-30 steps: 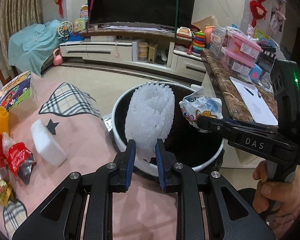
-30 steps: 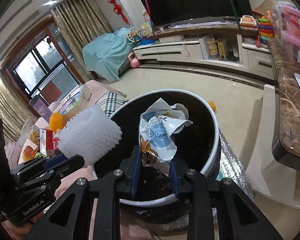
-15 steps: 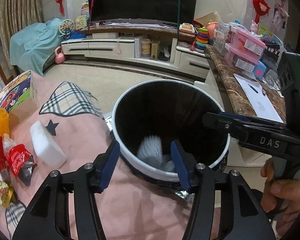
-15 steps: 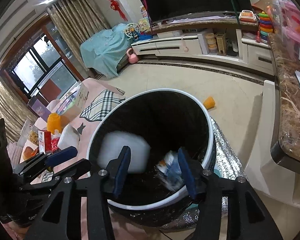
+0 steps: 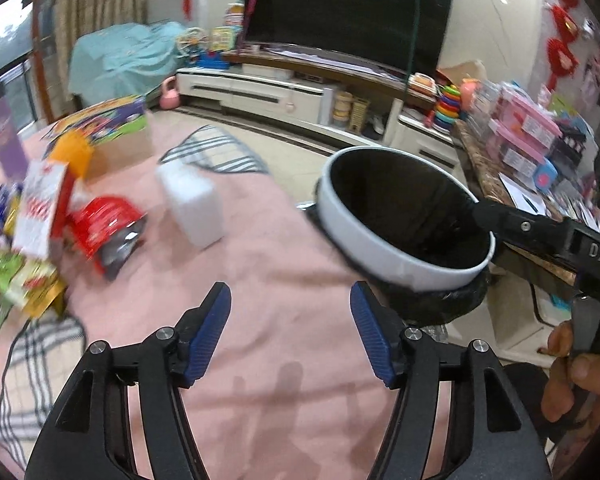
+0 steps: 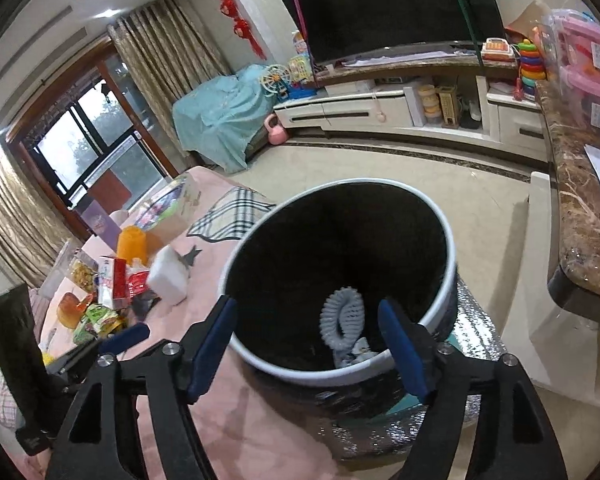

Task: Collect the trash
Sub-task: 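Withdraw both grippers from the bin back over the table, then grasp green juice pouch with left gripper while right gripper grasps white foam block, then carry juice pouch in left gripper and foam block in right gripper over bin, then open left gripper releasing pouch while right gripper releases foam block into bin, then move both grippers back from the bin toward the cartons on the table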

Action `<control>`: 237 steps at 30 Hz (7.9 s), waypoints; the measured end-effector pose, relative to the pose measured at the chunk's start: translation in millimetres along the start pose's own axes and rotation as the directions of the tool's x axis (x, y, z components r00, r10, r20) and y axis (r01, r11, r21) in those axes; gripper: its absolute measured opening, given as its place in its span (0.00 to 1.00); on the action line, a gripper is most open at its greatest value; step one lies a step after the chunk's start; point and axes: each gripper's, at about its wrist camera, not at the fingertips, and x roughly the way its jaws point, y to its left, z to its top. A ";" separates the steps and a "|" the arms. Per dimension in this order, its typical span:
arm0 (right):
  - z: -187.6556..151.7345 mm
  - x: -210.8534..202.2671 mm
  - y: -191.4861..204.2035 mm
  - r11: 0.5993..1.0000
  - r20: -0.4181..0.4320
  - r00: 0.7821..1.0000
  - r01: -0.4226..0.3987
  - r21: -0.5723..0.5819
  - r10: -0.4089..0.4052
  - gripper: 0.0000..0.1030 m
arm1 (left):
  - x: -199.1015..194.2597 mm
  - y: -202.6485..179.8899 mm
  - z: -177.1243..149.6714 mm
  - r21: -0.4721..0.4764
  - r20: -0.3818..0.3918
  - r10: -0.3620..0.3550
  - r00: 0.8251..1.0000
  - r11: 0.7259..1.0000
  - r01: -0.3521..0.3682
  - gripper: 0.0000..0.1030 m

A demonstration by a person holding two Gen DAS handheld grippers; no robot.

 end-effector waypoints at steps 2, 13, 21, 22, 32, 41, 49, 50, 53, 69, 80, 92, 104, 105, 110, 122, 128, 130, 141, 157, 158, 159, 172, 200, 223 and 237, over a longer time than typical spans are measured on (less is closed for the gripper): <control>-3.6 -1.4 9.6 1.000 0.010 1.000 -0.012 -0.008 0.012 0.78 | -6.1 10.3 -7.4 -0.021 0.003 0.014 1.000 1.000 -0.014 0.62; -27.2 14.9 59.3 0.994 -0.029 0.996 -0.092 -0.058 0.090 0.79 | -36.1 74.5 -44.8 -0.163 0.007 0.088 0.996 0.983 -0.085 0.62; -45.8 31.8 100.9 0.981 -0.065 0.988 -0.147 -0.123 0.139 0.92 | -52.0 116.8 -67.0 -0.275 0.005 0.142 0.990 0.952 -0.136 0.77; -47.5 34.9 104.8 0.980 -0.074 0.987 -0.153 -0.129 0.145 0.92 | -54.0 122.5 -69.2 -0.292 0.006 0.147 0.989 0.946 -0.139 0.77; -59.3 66.6 135.3 0.966 -0.124 0.979 -0.182 -0.184 0.161 0.92 | -58.3 159.6 -67.0 -0.378 0.002 0.182 0.983 0.910 -0.168 0.78; -47.6 91.2 148.1 0.958 -0.116 0.982 -0.174 -0.227 0.150 0.91 | -46.7 177.3 -52.5 -0.423 0.010 0.198 0.980 0.889 -0.175 0.78; -28.8 124.3 153.4 0.960 -0.132 0.985 -0.139 -0.243 0.110 0.81 | -31.4 196.3 -28.2 -0.483 0.023 0.188 0.982 0.862 -0.154 0.78; -27.0 127.8 153.2 0.961 -0.132 0.985 -0.137 -0.241 0.107 0.81 | -27.6 199.6 -25.3 -0.490 0.021 0.183 0.983 0.859 -0.149 0.78; -19.9 143.6 152.3 0.963 -0.149 0.983 -0.139 -0.230 0.106 0.76 | -18.7 205.4 -21.1 -0.497 0.014 0.172 0.985 0.856 -0.143 0.72; -28.1 132.8 145.9 0.964 -0.179 0.973 -0.181 -0.197 0.146 0.32 | -44.4 183.9 -43.0 -0.445 0.041 0.066 0.997 0.895 -0.041 0.08; -50.3 84.7 125.4 0.971 -0.166 0.970 -0.199 -0.135 0.176 0.31 | -61.4 135.4 -57.0 -0.342 0.043 -0.005 0.999 0.939 0.019 0.05; -51.2 45.5 100.0 0.981 -0.109 0.982 -0.167 -0.099 0.156 0.31 | -55.5 92.0 -46.9 -0.254 0.035 -0.064 0.997 0.965 0.071 0.05; -47.1 20.2 69.2 0.991 -0.061 0.991 -0.123 -0.051 0.120 0.31 | -39.5 39.0 -26.9 -0.162 0.002 -0.128 0.992 0.979 0.127 0.05; -46.3 17.4 66.0 0.992 -0.054 0.992 -0.118 -0.048 0.115 0.31 | -39.1 35.3 -25.8 -0.156 0.001 -0.133 0.991 0.979 0.131 0.05; -42.6 7.7 49.8 0.995 -0.028 0.995 -0.096 -0.023 0.095 0.31 | -33.3 16.6 -16.4 -0.126 -0.009 -0.160 0.987 0.979 0.158 0.05; -32.8 -3.5 21.8 0.999 0.007 0.999 -0.046 0.023 0.046 0.31 | -20.2 -18.0 4.9 -0.052 -0.034 -0.199 0.979 0.979 0.197 0.05; -27.8 -6.2 11.7 0.999 0.016 0.999 -0.029 0.033 0.028 0.31 | -11.2 -32.9 12.3 -0.031 -0.060 -0.208 0.976 0.978 0.206 0.05; -26.5 -7.3 8.5 0.999 0.020 1.000 -0.022 0.036 0.021 0.31 | -9.1 -38.1 16.0 -0.019 -0.063 -0.211 0.975 0.977 0.210 0.05; -10.2 -7.6 -17.4 0.998 0.024 1.000 0.005 0.069 -0.007 0.31 | 0.3 -54.1 42.4 0.013 -0.068 -0.225 0.972 0.974 0.226 0.05; 8.8 9.1 -35.6 0.996 0.000 1.000 0.024 0.089 -0.024 0.31 | 32.1 -69.3 68.7 0.030 -0.100 -0.214 0.972 0.975 0.218 0.06; 10.4 10.7 -37.8 0.996 -0.003 1.000 0.025 0.089 -0.024 0.32 | 33.4 -69.5 69.1 0.028 -0.099 -0.214 0.972 0.976 0.217 0.06; 10.9 12.7 -38.5 0.996 -0.008 1.000 0.024 0.090 -0.024 0.32 | 33.9 -68.9 68.3 0.027 -0.097 -0.213 0.972 0.976 0.216 0.07; 11.9 18.7 -43.0 0.993 -0.018 1.000 0.019 0.115 -0.017 0.52 | 34.0 -44.7 50.5 -0.026 -0.081 -0.155 0.985 0.988 0.154 0.48; -34.4 24.1 84.3 0.987 -0.043 0.990 -0.140 -0.081 0.137 0.90 | -42.1 97.2 -49.1 -0.286 -0.008 0.059 0.998 0.957 -0.059 0.68; -76.6 66.5 178.8 0.889 -0.198 0.930 -0.356 -0.287 0.308 0.90 | -78.1 205.0 -102.2 -0.398 -0.040 0.195 0.980 0.896 -0.195 0.69; -74.3 118.7 236.3 0.750 -0.325 0.898 -0.429 -0.504 0.296 0.90 | -64.8 266.7 -78.5 -0.344 -0.075 0.223 0.972 0.909 -0.235 0.74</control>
